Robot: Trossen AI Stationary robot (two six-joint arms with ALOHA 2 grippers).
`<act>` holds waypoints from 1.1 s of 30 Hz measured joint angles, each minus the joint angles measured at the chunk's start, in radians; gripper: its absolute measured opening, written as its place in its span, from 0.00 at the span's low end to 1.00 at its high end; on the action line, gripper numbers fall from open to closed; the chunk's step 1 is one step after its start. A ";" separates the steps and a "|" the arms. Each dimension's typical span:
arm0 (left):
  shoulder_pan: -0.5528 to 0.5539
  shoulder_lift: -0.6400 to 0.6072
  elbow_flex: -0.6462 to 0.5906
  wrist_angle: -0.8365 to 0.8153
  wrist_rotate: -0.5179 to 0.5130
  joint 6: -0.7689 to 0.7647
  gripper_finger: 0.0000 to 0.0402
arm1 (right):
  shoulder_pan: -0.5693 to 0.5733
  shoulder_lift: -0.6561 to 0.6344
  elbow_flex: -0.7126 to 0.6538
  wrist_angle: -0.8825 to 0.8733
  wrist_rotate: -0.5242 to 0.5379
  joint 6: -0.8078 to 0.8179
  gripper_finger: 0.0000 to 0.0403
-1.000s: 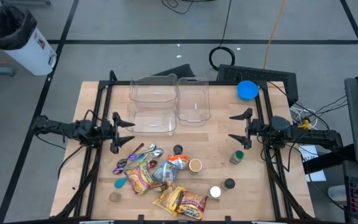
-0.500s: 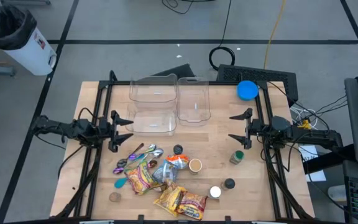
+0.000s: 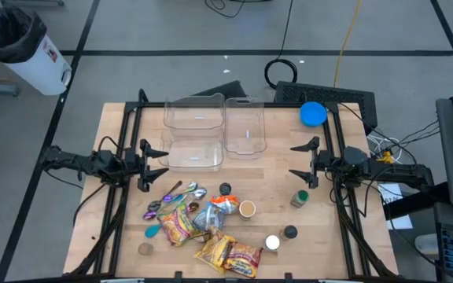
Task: Pick & Place Food Item
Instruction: Put the black spoon into the top left transparent bin
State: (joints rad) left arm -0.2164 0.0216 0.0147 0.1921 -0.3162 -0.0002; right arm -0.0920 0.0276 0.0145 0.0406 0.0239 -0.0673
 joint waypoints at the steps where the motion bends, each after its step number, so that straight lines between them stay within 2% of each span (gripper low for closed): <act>1: 0.000 0.000 0.000 0.000 0.000 0.003 0.71 | 0.000 0.000 0.000 0.000 0.000 0.000 0.94; 9: 0.000 0.000 0.000 0.000 0.000 0.003 0.71 | 0.000 0.000 0.000 0.000 0.000 -0.001 0.94; 14: 0.000 0.000 0.001 0.000 0.000 -0.005 0.71 | -0.002 0.000 0.000 0.116 0.030 -0.239 0.94; 17: 0.000 0.000 0.001 0.000 -0.031 -0.005 0.71 | 0.002 0.000 0.000 0.234 0.006 -0.243 0.94; 20: 0.000 0.000 0.001 0.000 -0.103 -0.005 0.71 | 0.002 0.000 -0.001 0.366 -0.054 -0.152 0.94; 24: 0.000 0.000 0.001 0.000 -0.181 -0.020 0.71 | 0.002 0.001 -0.001 0.536 -0.105 0.048 0.94; 29: 0.000 0.000 0.002 -0.001 -0.184 -0.081 0.71 | 0.002 0.001 -0.001 0.723 -0.105 0.227 0.94; 33: 0.000 0.000 0.002 -0.008 -0.183 -0.084 0.71 | 0.002 0.001 -0.001 0.762 -0.105 0.369 0.94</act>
State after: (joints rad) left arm -0.2161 0.0216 0.0162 0.1839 -0.4988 -0.0845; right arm -0.0898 0.0288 0.0139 0.8021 -0.0806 0.3012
